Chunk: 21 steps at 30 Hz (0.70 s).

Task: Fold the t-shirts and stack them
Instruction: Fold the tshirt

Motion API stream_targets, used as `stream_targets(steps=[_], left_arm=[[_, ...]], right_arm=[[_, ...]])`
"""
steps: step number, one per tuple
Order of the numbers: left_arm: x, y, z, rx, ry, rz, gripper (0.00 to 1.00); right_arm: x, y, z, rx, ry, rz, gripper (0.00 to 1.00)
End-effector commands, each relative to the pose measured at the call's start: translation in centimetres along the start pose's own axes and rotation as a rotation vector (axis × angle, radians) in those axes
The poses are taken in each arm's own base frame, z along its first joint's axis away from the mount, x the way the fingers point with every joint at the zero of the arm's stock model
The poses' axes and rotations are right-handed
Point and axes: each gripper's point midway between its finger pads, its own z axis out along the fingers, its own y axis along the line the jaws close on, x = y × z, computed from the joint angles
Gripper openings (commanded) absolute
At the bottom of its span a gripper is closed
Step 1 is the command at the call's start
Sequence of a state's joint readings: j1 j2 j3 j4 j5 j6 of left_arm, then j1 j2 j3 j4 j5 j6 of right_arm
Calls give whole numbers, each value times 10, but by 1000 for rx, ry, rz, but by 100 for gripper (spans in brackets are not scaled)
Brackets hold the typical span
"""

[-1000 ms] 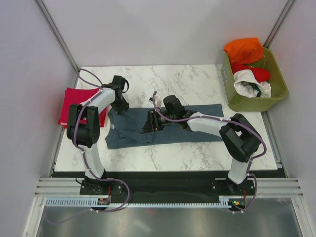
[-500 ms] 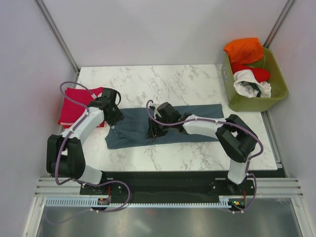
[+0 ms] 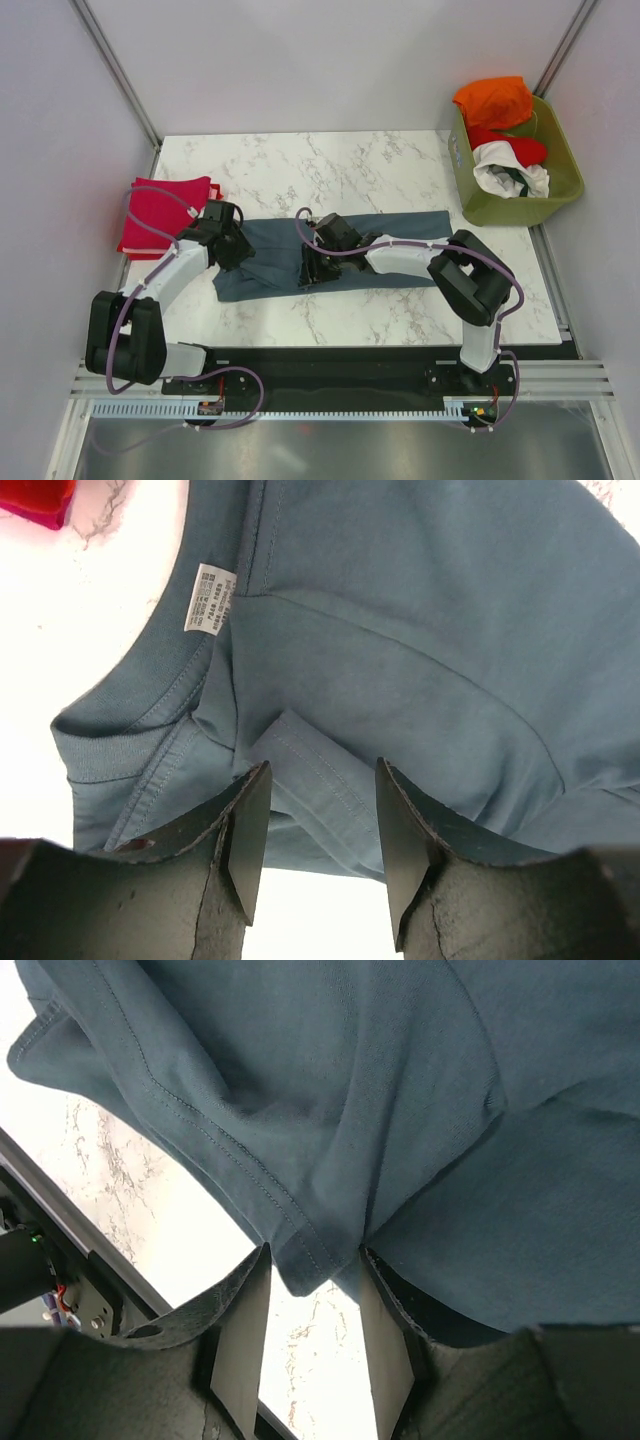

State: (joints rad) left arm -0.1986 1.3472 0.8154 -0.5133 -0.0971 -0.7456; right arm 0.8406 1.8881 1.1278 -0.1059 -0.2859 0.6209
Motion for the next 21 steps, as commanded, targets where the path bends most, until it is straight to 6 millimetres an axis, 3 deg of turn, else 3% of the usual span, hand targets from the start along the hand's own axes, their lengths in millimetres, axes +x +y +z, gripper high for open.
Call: stream_targets(steps=[1,8,21], left_arm=[[-10,-9,0,52,-48,14,54],[-14,-2,3,10,-78,16,52],[-5,14,16,-71,-47,16,48]], right_arm=[[-2,5,1,-12,-18,20,47],[0,11,-2,-46,-9,30,18],[3,11,1,-55,5,35,17]])
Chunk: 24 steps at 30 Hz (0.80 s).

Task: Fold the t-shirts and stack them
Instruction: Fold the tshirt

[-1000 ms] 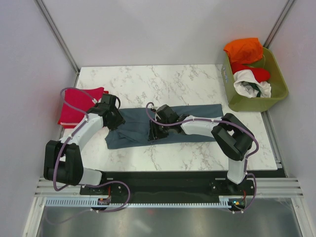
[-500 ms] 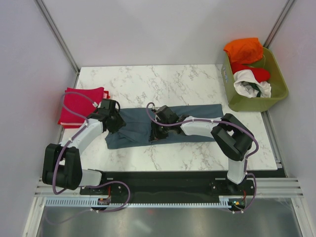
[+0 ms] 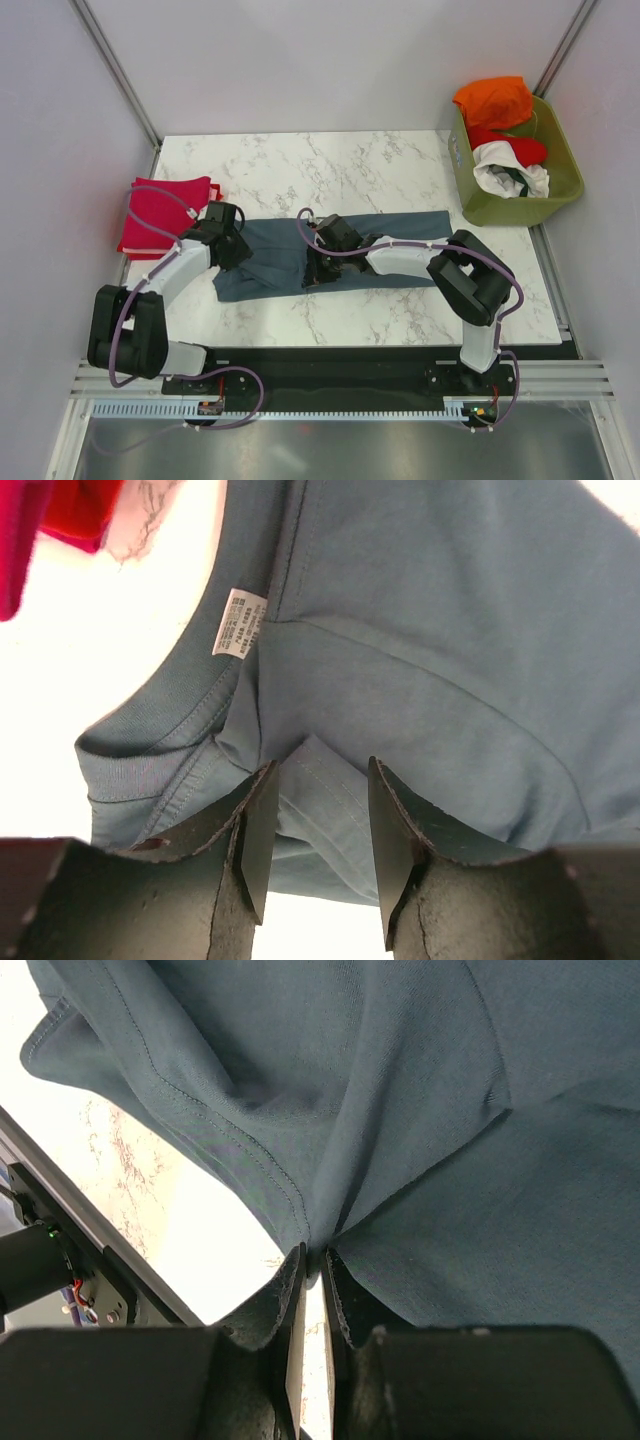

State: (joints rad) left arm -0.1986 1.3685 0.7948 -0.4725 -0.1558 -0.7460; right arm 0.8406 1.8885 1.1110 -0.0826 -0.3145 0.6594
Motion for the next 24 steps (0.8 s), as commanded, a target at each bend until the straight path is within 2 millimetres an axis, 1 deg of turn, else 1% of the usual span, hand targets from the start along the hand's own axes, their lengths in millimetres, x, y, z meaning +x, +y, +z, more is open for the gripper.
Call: stream_targets(steps=[1,6,7,9,13,18,21,24], left_arm=[[1,5,8,-30,-1,17,47],[1,6,6,-26,-8,16,45],[2,5,6,-21,-5,15,42],[2,6,6,-21,-3,19,41],[4,14,7,-53,-12,23,47],[7,18,8,-69,-6,21,48],[6,17,7,-67,-10,22,48],[6,14,5,-48,-7,15,41]], right_arm=[[-2,8,0,-29,-7,0,17],[-1,7,0,-28,-8,0,17],[-1,8,1,-28,-7,-3,17],[-2,7,1,-28,-8,0,17],[-2,7,0,-29,-9,0,17],[-3,7,-1,-28,-12,-1,17],[-3,7,-1,-30,-11,-1,17],[-3,6,-1,-28,-11,0,17]])
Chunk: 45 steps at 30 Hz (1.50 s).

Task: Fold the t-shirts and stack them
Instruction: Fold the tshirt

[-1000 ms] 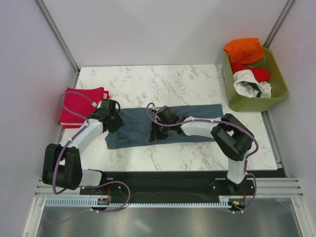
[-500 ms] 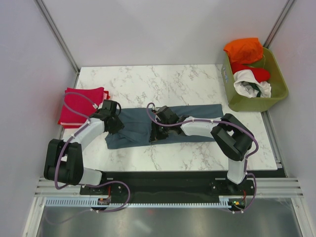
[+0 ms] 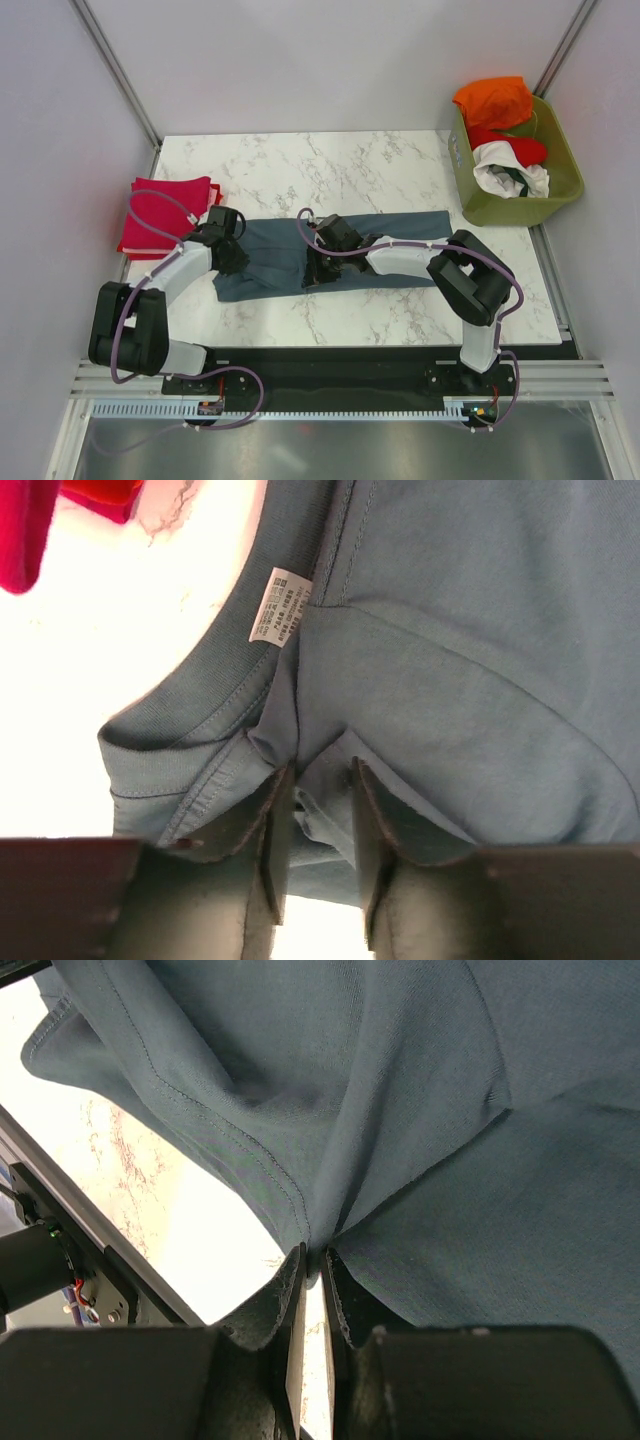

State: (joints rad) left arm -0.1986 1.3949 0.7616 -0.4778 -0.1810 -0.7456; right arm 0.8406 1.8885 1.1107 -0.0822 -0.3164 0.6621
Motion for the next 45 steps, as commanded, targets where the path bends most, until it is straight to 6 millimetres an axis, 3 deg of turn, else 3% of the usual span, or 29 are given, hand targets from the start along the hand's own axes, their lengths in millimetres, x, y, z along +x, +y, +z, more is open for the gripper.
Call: stream_targets(steps=[1,3,4,6,10,15,22,26,38,45], left_arm=[[-9,-4,-7,22,-40,3,34],[-10,-4,-8,23,-47,2,28],[-12,-4,-10,24,-54,5,16],[-13,-5,-11,29,-58,10,2],[-12,-6,-15,47,-58,14,2],[-15,-6,-34,90,-93,0,2],[3,-6,-49,143,-42,4,2],[14,3,-47,123,-21,13,2],[19,5,-38,91,17,31,27],[25,2,-36,116,35,35,19]], right_arm=[[-4,6,-1,-27,-14,-3,17],[-4,6,-1,-27,-14,0,17],[-4,4,-1,-24,-14,3,17],[-4,5,-2,-26,-14,1,17],[-7,5,-6,-34,-18,11,17],[-10,6,-15,-72,-2,33,17],[-7,8,-19,-116,65,78,18],[-9,7,-20,-119,66,77,18],[-9,8,-18,-131,78,76,19],[-8,7,-17,-128,81,78,19]])
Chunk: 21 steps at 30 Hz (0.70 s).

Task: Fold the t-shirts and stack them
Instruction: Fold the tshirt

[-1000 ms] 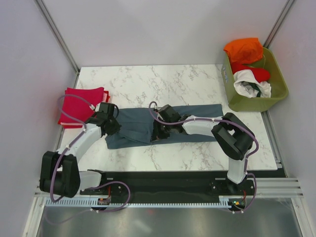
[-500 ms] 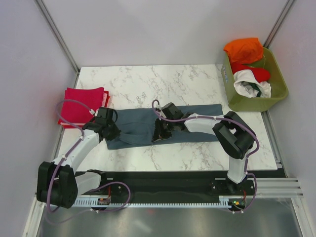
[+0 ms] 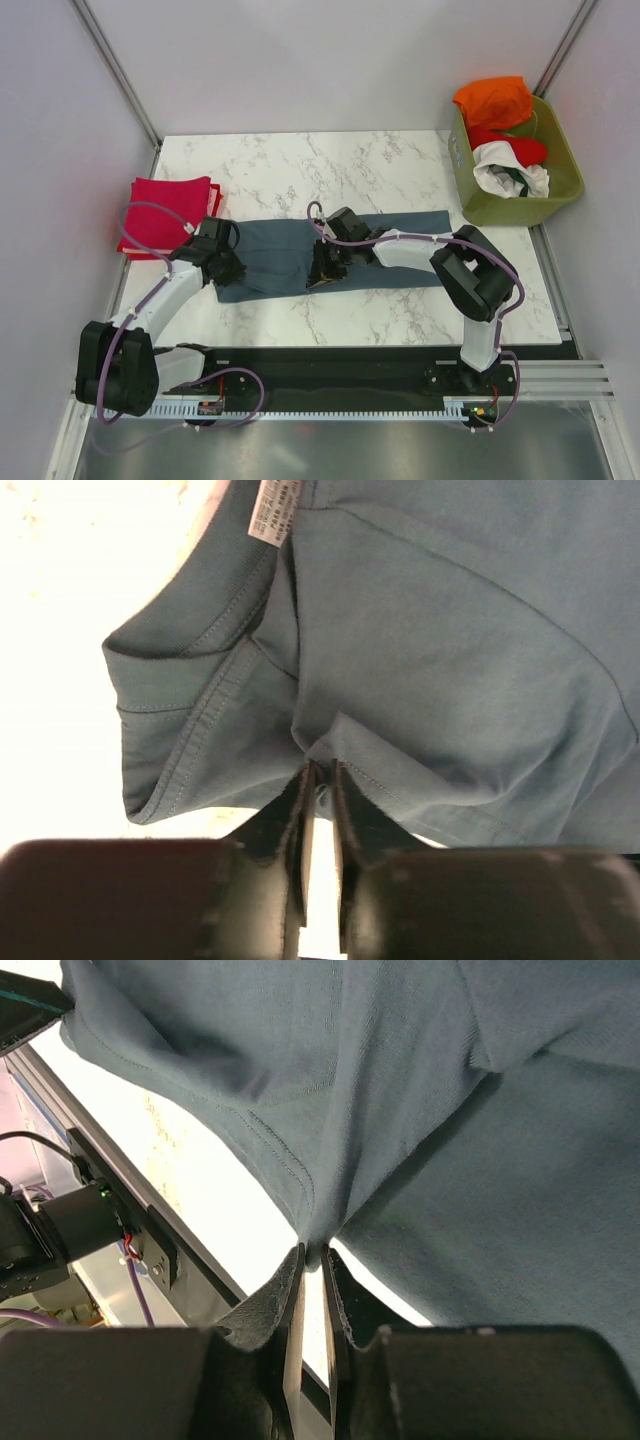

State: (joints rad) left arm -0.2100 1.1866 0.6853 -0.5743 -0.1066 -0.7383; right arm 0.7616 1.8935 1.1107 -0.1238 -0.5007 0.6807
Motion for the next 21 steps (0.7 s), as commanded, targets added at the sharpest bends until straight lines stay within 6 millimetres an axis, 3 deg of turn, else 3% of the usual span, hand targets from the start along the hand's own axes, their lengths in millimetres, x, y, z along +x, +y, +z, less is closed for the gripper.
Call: stream_targets(steps=[1,3,21], left_arm=[[3,-6,-1,36,13,23,15],[5,-8,-2,53,22,27,2],[36,-13,-38,159,117,-14,2]], right_arm=[[-10,13,-3,-36,-16,-19,19],[-11,11,-3,-35,-18,-18,19],[-17,7,-19,-73,49,8,25]])
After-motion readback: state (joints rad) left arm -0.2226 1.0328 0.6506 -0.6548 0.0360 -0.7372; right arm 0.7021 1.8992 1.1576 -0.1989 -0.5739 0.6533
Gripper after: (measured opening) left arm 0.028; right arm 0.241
